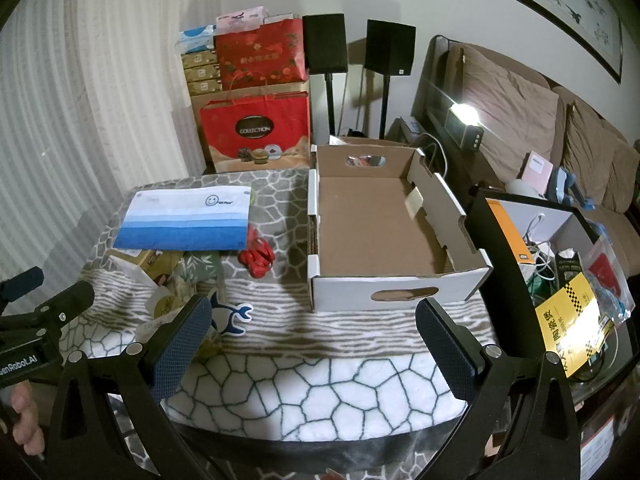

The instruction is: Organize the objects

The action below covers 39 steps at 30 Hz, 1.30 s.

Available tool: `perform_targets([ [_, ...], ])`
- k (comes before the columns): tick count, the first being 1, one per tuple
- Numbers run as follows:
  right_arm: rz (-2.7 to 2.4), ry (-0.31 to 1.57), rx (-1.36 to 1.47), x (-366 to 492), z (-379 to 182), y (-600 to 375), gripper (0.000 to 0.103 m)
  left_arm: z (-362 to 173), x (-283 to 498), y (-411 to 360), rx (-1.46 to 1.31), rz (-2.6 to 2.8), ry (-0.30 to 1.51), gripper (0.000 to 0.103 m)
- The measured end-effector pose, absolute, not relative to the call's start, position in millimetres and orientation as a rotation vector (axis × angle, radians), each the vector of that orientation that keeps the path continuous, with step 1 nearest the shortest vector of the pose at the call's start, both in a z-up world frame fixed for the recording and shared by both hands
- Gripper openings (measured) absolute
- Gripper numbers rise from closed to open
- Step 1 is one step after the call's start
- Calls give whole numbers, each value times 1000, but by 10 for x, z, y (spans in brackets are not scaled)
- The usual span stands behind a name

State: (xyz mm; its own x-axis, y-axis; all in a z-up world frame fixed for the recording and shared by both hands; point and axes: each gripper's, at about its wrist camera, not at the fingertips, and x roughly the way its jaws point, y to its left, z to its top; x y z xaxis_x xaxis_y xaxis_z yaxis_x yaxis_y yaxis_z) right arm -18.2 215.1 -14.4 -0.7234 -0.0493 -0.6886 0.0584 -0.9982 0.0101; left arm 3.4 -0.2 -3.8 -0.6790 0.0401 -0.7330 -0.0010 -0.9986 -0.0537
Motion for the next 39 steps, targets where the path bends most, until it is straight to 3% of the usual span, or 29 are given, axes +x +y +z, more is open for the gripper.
perform_targets([
  [39, -2900, 31, 1190, -357, -220, 2388, 103, -184, -72, 154, -1255, 2735, -51, 103],
])
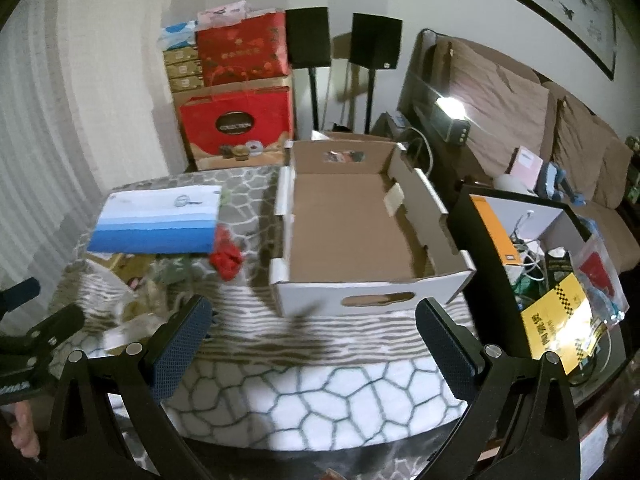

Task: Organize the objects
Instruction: 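Clamp the white cardboard box wall with the right tool while the left tool grasps the foil packet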

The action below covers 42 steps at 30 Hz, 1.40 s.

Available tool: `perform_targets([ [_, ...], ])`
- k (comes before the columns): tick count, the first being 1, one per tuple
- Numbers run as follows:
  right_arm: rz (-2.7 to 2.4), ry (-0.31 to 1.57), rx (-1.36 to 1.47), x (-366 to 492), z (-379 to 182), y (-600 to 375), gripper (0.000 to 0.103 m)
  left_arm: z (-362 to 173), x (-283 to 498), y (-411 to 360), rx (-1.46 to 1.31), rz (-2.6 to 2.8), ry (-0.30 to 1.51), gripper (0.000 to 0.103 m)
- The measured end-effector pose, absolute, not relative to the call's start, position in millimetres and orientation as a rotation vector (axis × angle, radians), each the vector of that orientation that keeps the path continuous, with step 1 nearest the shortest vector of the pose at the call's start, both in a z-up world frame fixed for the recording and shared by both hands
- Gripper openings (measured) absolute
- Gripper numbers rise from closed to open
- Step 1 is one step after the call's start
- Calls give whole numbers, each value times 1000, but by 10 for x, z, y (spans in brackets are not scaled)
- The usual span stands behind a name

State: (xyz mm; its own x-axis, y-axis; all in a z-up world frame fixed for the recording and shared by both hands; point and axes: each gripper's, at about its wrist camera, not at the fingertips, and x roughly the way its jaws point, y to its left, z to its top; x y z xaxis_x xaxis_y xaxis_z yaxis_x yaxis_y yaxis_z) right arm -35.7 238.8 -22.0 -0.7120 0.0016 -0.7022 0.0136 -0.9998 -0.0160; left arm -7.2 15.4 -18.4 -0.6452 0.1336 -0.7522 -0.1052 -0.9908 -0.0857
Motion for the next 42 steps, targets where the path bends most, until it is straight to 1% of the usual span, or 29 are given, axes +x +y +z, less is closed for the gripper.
perform_targets([
  [7, -2961, 54, 1253, -582, -249, 2787, 103, -237, -99, 189, -1230, 2667, -67, 102],
  [9, -2975, 50, 1277, -658, -265, 2927, 103, -247, -97, 202, -1221, 2650, -66, 99],
  [12, -2982, 6, 1293, -753, -291, 3137, 103, -280, -111, 235, -1206, 2611, -65, 96],
  [18, -2981, -80, 1333, -906, -353, 3479, 102, -329, -79, 379, -1149, 2530, -28, 92],
  [20, -2973, -103, 1339, -942, -380, 3557, 100, -358, -84, 426, -1143, 2502, -21, 86],
  [23, -2962, -107, 1363, -1000, -440, 3649, 94, -421, -106, 498, -1151, 2479, 14, 77],
  [24, -2954, -107, 1379, -1022, -472, 3679, 91, -439, -106, 514, -1148, 2473, 26, 72],
  [25, -2946, -106, 1385, -1029, -492, 3689, 84, -461, -107, 543, -1144, 2469, 44, 69],
  [26, -2926, -112, 1395, -1045, -524, 3708, 80, -473, -113, 563, -1143, 2468, 54, 63],
  [27, -2911, -120, 1406, -1058, -550, 3715, 72, -491, -117, 585, -1143, 2465, 67, 55],
  [28, -2900, -125, 1417, -1068, -576, 3726, 67, -508, -121, 604, -1144, 2458, 75, 49],
  [29, -2892, -128, 1423, -1077, -598, 3736, 64, -521, -121, 607, -1144, 2450, 77, 36],
  [30, -2884, -129, 1431, -1085, -619, 3742, 61, -536, -126, 619, -1144, 2443, 78, 29],
  [31, -2879, -127, 1436, -1091, -633, 3737, 58, -543, -128, 624, -1142, 2439, 80, 29],
  [33, -2872, -122, 1439, -1095, -651, 3729, 56, -546, -126, 620, -1130, 2445, 82, 25],
  [34, -2870, -118, 1438, -1100, -656, 3724, 53, -545, -127, 616, -1127, 2445, 79, 24],
  [36, -2859, -115, 1436, -1125, -663, 3722, 51, -545, -138, 598, -1129, 2442, 62, 21],
  [42, -2828, -72, 1480, -1336, -681, 3746, 49, -499, -129, 542, -1112, 2443, 23, 18],
])
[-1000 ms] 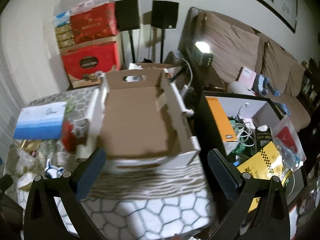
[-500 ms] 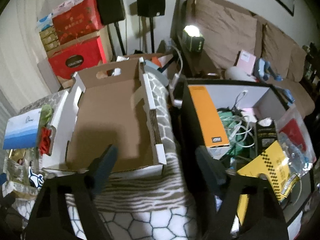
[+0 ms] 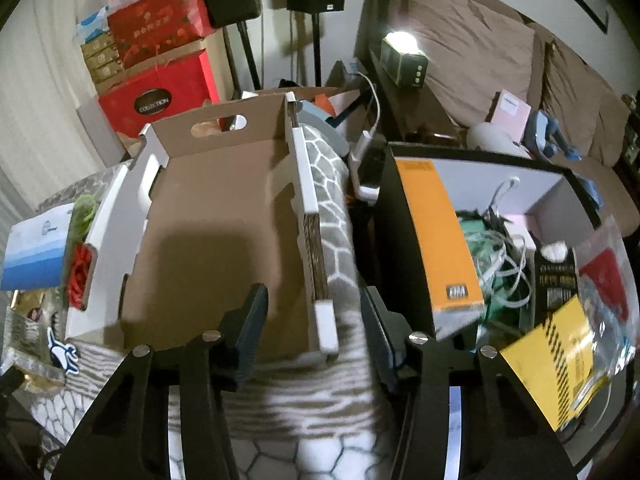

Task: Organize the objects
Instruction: 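Clamp the white cardboard box wall with the right tool while the left tool grasps the foil packet, then carry the foil packet with the left tool into the box and release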

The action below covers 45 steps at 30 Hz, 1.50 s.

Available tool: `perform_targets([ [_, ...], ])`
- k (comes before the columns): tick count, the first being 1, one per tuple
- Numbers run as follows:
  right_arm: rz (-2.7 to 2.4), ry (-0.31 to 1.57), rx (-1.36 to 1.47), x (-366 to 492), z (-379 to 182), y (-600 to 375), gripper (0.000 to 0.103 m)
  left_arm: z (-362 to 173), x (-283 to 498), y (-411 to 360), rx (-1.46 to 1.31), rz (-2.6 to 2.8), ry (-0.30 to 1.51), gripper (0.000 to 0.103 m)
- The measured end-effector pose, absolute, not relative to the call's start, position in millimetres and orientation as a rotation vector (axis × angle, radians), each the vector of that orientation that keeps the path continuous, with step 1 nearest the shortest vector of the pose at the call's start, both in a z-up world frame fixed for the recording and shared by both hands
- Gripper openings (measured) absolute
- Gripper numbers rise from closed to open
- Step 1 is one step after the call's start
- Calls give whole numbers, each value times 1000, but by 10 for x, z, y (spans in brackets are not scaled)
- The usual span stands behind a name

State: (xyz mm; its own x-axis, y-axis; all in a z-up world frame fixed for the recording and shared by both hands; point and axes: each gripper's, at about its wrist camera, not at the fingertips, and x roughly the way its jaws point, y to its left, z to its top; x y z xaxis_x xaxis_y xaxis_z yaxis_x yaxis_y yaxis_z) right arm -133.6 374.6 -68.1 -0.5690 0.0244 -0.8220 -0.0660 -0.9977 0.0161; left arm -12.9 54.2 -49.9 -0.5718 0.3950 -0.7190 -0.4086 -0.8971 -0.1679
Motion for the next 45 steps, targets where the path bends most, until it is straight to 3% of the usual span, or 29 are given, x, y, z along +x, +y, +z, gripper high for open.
perform_targets([
  [14, 2732, -73, -1550, -1953, -801, 3751, 33, -348, -133, 426, -1080, 2454, -34, 18],
  [22, 2740, -61, -1661, -2086, -965, 3760, 10, -308, -135, 420, -1071, 2456, -45, 18],
  [35, 2804, 8, -1687, -1676, -922, 3821, 10, -127, -217, 453, -1064, 2401, -76, 18],
  [45, 2777, 76, -1670, -1194, -918, 3732, 10, 193, -458, 909, -1040, 2254, -32, 18],
])
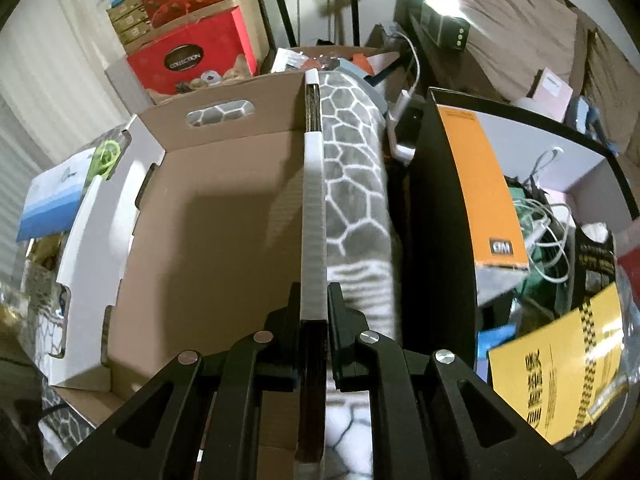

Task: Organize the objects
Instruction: 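Carry the foil packet with the left tool into the box and release, then grasp the blue whale sticker on the cloth with the left tool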

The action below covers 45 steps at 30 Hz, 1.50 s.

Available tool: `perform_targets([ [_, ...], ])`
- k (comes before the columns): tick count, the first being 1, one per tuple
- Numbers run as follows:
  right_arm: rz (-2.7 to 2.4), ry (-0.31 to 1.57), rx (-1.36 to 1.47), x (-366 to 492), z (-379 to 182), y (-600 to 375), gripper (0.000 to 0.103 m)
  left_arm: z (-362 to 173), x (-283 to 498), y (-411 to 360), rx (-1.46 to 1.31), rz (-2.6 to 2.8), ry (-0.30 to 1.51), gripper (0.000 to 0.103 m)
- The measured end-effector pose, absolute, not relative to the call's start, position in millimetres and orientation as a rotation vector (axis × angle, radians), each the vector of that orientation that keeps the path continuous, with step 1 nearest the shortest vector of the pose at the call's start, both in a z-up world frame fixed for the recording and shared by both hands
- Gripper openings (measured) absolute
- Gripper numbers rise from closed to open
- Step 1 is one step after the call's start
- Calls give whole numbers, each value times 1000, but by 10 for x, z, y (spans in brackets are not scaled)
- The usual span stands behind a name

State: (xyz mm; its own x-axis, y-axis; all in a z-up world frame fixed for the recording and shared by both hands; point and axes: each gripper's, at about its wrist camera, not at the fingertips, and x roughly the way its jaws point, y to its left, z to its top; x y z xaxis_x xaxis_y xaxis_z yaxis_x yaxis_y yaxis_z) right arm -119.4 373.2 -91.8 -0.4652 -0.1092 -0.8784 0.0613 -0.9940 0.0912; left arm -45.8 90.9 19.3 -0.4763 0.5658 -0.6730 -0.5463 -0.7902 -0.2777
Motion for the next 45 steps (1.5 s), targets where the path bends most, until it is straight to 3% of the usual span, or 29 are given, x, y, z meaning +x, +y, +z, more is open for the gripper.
perform_targets([
  [5, -2618, -68, 1562, -1105, -902, 3705, 10, 272, -853, 1198, -1098, 2156, -22, 18],
  [13, -2615, -66, 1565, -1014, -914, 3666, 10, -79, -1479, 1588, -1310, 1988, -48, 18],
  [28, -2618, -92, 1562, -977, -928, 3684, 10, -472, -2108, 1986, -1440, 2077, 231, 22],
  [34, -2619, -98, 1559, -978, -927, 3683, 11, -432, -2105, 2083, -1358, 2177, 432, 38],
  [36, -2620, -102, 1557, -980, -924, 3679, 11, -379, -2063, 2074, -1331, 2193, 449, 55],
  [37, -2620, -104, 1558, -980, -925, 3677, 11, -340, -2040, 2056, -1311, 2217, 462, 58],
  [45, -2621, -104, 1555, -986, -920, 3664, 11, 76, -1777, 1567, -1238, 2249, 278, 66],
])
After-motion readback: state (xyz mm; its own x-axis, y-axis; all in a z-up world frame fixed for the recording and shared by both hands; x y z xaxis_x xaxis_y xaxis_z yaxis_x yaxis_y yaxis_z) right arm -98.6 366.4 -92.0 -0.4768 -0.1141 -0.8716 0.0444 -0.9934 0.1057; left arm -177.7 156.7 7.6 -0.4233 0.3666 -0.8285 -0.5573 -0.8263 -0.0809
